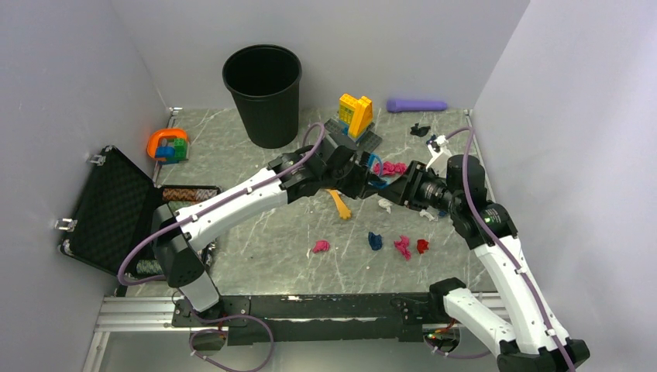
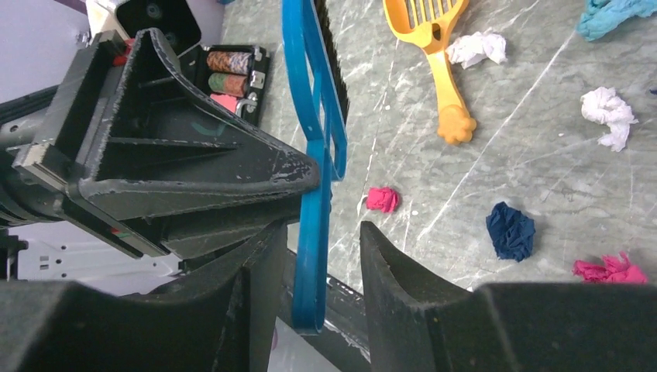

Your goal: Sweep away the paper scraps from the table

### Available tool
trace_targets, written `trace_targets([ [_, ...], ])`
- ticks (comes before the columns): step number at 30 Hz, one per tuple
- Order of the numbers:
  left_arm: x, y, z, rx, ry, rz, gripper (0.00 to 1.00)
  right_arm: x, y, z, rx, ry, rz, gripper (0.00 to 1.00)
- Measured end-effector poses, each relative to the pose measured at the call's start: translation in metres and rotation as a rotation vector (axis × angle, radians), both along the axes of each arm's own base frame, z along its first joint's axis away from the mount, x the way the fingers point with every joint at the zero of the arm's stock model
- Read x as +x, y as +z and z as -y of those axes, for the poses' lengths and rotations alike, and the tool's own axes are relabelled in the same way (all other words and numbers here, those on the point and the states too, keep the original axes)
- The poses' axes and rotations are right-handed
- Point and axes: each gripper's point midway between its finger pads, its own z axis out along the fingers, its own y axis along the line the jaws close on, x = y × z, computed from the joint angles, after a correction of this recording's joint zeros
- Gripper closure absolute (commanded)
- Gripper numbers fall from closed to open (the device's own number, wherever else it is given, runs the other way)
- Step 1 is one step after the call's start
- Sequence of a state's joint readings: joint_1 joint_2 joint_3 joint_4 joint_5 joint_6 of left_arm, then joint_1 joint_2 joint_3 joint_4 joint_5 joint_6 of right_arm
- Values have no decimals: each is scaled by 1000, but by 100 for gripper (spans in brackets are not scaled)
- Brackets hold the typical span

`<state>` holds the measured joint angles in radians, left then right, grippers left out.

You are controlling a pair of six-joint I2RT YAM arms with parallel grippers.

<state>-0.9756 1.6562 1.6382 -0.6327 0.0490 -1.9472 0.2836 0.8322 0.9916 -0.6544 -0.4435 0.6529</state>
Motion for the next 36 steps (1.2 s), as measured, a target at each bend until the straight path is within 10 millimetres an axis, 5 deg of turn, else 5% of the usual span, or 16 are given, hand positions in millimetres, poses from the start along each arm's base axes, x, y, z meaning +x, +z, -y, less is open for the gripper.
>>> trace_targets([
  [11,-4,-19,-3,32,3,-32,100,4,10,8,7,-74,79,67],
  [20,-6,-18,-2,26,-2,-36,100,4,0,6,13,-76,59,53],
  [26,-5,-16,-1,15,4,-40,100,3,3,6,19,-77,73,66],
  [36,-7,-10,5,-15,-2,-36,99,6,-2,6,10,-86,56,71],
])
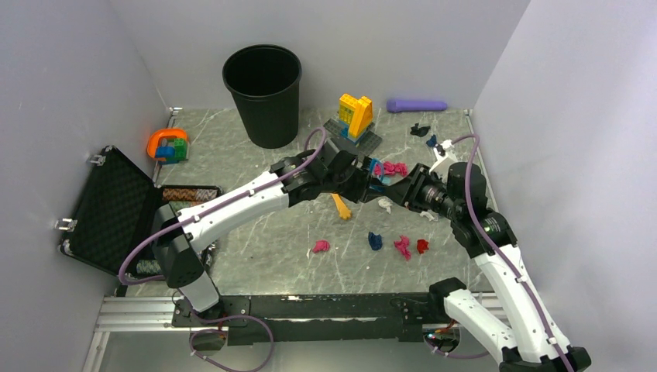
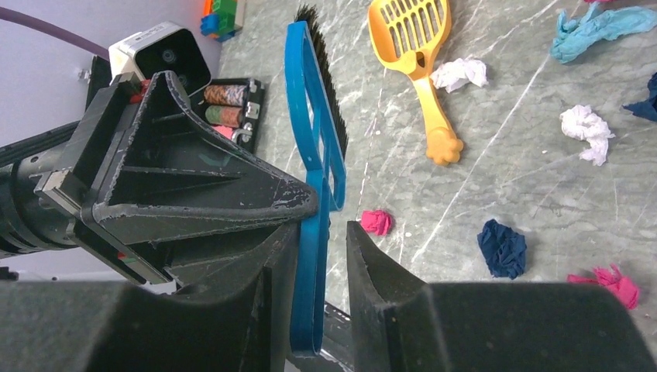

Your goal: Sweep away the paper scraps from the table

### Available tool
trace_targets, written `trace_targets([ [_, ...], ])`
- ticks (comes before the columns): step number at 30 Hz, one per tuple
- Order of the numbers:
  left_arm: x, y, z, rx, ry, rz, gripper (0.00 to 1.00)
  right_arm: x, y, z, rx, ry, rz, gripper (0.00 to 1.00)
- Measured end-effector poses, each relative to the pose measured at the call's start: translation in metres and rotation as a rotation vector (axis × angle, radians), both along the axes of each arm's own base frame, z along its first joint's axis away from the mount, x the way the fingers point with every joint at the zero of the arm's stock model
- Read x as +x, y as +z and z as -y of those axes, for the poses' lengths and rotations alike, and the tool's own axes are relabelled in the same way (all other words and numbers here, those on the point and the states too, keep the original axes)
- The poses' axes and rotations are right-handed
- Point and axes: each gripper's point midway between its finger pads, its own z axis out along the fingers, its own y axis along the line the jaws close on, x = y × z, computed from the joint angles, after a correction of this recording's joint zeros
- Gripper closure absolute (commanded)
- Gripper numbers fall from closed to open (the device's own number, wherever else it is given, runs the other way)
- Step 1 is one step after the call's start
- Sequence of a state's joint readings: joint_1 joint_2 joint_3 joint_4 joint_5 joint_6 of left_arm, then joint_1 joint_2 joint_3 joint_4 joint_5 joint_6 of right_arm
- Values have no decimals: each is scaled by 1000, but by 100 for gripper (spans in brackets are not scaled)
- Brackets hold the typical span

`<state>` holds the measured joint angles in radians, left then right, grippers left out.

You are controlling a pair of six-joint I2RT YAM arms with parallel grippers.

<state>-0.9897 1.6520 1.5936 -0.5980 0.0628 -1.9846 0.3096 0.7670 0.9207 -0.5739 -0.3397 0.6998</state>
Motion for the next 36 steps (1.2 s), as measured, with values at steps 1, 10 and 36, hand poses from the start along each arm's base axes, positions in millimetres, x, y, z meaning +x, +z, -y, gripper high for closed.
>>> trace_targets([
  [1,0,0,0,0,1,0,99,0,0,0,0,1,-1,77],
  [10,1,2,3,5,7,4,66,4,2,5,-16,-35,23,100],
  [36,-25,-3,-222,367,-108,387,1,-29,-34,112,-388,-593,-427,100],
])
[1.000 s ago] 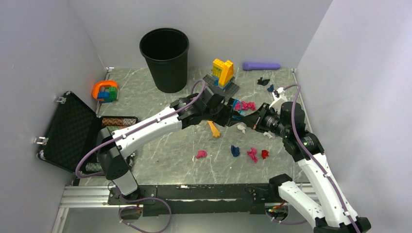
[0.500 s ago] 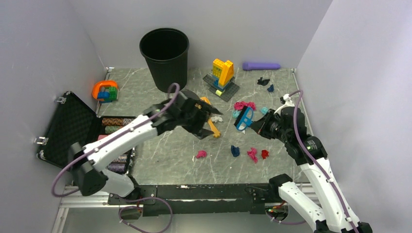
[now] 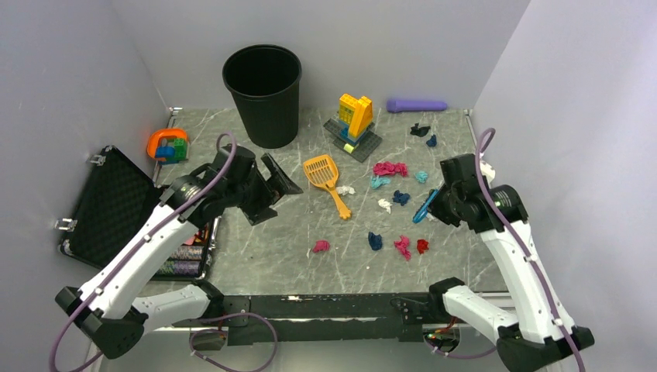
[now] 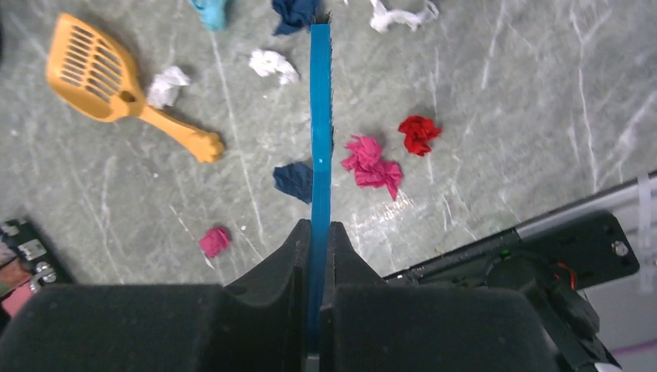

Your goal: Sweep away the paper scraps from the table

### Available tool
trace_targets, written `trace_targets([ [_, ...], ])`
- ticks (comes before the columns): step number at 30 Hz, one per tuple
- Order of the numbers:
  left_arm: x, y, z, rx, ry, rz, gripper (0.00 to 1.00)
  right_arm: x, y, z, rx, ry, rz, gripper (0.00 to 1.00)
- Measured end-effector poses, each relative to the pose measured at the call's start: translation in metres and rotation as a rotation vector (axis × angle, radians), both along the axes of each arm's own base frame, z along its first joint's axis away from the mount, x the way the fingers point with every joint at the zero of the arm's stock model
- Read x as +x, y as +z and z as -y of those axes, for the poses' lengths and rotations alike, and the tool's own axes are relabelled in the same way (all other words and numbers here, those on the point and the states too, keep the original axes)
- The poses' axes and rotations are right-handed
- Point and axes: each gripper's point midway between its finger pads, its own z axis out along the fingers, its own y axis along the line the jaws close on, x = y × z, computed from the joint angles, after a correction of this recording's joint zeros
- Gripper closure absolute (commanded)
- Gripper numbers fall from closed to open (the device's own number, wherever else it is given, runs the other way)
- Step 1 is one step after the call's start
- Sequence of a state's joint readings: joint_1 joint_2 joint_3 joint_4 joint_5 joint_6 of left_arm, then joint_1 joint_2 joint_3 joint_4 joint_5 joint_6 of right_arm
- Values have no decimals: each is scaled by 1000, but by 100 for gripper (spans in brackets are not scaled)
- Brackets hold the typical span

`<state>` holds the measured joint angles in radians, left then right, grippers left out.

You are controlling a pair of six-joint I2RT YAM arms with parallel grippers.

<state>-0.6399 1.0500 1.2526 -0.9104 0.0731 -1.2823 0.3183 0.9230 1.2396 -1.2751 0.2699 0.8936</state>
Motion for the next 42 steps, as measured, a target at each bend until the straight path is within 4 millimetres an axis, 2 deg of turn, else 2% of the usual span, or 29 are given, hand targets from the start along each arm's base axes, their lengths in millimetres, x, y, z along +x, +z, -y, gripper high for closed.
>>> trace_targets([
  [3,-3,-27,-12,120,-46,-53,1,-4,-10,0,-6,-17,-76,100],
  [5,-6,-34,-19,160,-70,-68,1,-11,-12,-1,3,-17,-101,100],
  [9,-13,-37,-32,202,-115,-63,1,-22,-2,-3,55,-3,-40,100],
  [15,-37,-34,-36,168,-224,-21,1,-42,16,-21,280,45,220,100],
  [17,-48,-39,-37,152,-263,-20,1,-42,13,-29,376,25,272,100],
  [20,-60,-45,-39,149,-304,-22,1,-35,-4,-42,462,0,244,100],
  [22,-64,-46,-39,147,-325,-16,0,-28,-14,-49,491,-13,207,100],
  [26,-66,-48,-39,147,-353,5,1,-8,-13,-59,488,-15,156,100],
  [30,-69,-64,-38,150,-367,-14,2,33,4,-73,462,13,141,100],
  [33,-63,-82,-33,147,-375,-35,1,68,12,-79,432,3,149,100],
  [37,-41,-104,-19,161,-379,-77,3,102,21,-71,393,-50,188,100],
  [42,5,-131,6,202,-370,-120,6,147,37,-42,375,-158,242,100],
])
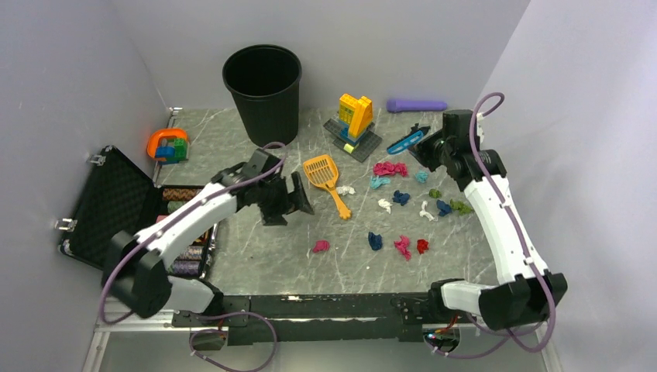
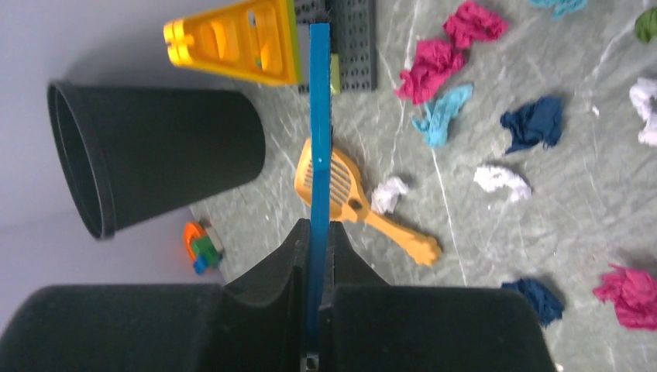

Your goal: Sweep away the paper scraps from the table

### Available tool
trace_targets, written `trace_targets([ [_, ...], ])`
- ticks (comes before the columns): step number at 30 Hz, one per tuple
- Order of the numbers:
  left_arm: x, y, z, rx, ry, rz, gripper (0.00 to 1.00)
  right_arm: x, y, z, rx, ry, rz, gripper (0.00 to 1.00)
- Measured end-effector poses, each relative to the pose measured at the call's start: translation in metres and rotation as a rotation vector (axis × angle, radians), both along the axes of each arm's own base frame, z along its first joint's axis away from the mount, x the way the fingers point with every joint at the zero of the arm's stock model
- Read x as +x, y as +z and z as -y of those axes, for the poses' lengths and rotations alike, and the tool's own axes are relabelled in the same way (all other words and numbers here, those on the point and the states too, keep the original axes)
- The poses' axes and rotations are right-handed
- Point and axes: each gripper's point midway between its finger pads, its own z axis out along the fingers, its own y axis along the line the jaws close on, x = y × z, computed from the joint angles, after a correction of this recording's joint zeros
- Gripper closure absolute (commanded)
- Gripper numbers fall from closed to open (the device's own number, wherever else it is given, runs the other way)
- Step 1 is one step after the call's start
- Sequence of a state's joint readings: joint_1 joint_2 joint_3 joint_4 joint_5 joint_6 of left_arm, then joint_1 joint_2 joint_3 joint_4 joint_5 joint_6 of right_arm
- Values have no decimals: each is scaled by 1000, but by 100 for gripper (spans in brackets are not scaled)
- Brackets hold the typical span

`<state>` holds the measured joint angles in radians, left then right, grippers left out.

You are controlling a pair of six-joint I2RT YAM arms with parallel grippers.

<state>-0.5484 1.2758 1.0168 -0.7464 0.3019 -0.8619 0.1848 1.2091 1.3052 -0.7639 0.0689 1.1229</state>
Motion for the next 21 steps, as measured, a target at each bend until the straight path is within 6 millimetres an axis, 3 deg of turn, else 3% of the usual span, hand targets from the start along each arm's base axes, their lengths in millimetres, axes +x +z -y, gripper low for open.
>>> trace_targets([
  [6,58,-15,51,81,11,75,6,26,-15,23,14,-43,-39,100],
  [13,95,-32,118,186,66,216,14,27,-15,19,50,-13,-47,100],
  [17,96,-60,130,271,122,241,19,26,-7,16,69,5,-20,100],
  [21,104,-87,126,341,178,235,22,22,2,16,70,16,8,100],
])
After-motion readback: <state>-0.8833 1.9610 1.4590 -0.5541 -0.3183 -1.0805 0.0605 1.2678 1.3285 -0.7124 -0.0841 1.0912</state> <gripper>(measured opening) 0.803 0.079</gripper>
